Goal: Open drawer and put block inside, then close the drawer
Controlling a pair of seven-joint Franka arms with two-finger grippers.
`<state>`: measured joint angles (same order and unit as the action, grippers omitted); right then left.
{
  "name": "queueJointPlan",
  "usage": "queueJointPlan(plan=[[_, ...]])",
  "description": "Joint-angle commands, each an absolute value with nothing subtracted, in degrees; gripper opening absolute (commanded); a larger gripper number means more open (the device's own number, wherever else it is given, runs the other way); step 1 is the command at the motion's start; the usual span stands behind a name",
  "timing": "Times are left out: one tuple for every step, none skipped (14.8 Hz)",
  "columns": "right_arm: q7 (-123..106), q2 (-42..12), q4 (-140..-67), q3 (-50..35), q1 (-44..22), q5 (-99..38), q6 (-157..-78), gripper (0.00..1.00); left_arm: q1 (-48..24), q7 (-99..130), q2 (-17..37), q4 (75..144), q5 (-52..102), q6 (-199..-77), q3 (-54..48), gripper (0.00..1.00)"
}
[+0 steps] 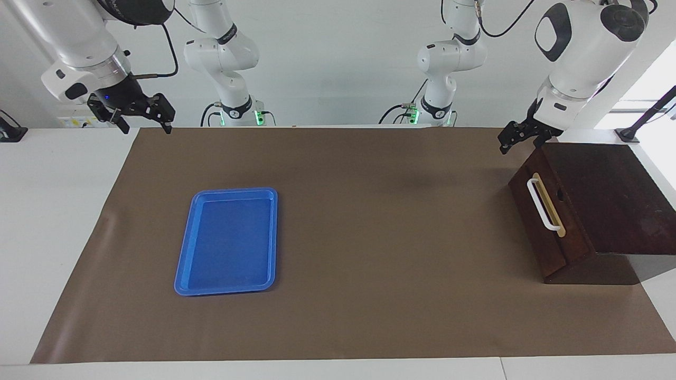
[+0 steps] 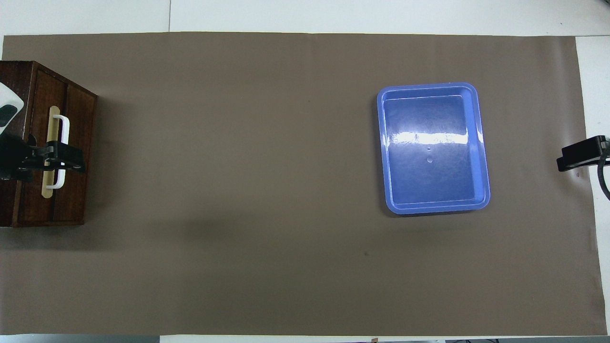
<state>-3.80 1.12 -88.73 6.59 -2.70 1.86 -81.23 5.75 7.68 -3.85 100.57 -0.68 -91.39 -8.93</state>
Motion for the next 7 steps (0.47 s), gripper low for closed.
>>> queueJointPlan(plan=[[-3.0,2.4,-90.3,6.3,-2.7,2.3,-82.4,1.00,6.3,6.6,-1.6,94.7,0.1,-86.2,-9.9,1.00],[-2.9,2.4,-90.3,6.3,-2.7,2.3,-82.4,1.00,6.4,6.5,-1.4,94.4,0.3,-86.3,-9.8,1.00],[-2.9,2.4,-90.3,6.3,-2.7,2.3,-82.3,1.00,6.4,6.5,-1.5,94.7,0.4,-87.3,-9.8,1.00],[-2.9,2.4,-90.3,6.3,-2.7,2.3,-82.2,1.00,7.2,6.5,-1.3,93.9,1.1,-88.7,-9.8,1.00],[-3.0,2.4,-90.3,6.4,-2.7,2.3,-82.1,1.00,7.5,6.6,-1.3,93.0,2.6,-89.2,-9.8,1.00],[-3.0,2.4,-90.3,6.3,-2.6,2.3,-82.0,1.00,7.6,6.5,-1.8,93.1,2.9,-88.8,-9.8,1.00],[-2.9,2.4,-90.3,6.4,-2.6,2.3,-81.9,1.00,7.6,6.5,-1.9,93.2,2.9,-88.4,-9.8,1.00]])
